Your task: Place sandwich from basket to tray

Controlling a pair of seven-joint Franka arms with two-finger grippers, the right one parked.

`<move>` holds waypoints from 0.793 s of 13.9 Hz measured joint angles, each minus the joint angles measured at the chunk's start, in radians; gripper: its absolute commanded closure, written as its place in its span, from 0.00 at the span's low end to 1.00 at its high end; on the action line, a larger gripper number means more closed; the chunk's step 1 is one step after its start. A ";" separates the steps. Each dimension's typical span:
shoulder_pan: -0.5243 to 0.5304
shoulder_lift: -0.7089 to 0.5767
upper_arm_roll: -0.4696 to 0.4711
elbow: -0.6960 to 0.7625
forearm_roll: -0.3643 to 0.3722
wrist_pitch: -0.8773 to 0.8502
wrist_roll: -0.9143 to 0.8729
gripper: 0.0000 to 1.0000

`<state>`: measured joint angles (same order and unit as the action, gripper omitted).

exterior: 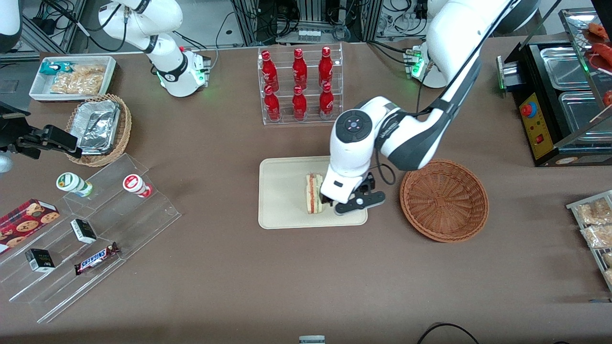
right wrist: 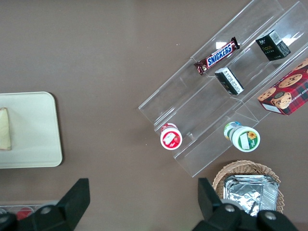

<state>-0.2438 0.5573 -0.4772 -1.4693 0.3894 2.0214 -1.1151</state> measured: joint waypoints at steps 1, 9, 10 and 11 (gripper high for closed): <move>0.025 -0.029 0.000 -0.009 -0.014 -0.014 0.000 0.00; 0.223 -0.274 0.103 -0.047 -0.249 -0.326 0.462 0.00; 0.227 -0.299 0.144 -0.042 -0.267 -0.381 0.531 0.00; 0.230 -0.321 0.180 -0.034 -0.277 -0.436 0.588 0.00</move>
<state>-0.0141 0.2367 -0.2975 -1.5037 0.1127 1.5855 -0.5275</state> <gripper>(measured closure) 0.000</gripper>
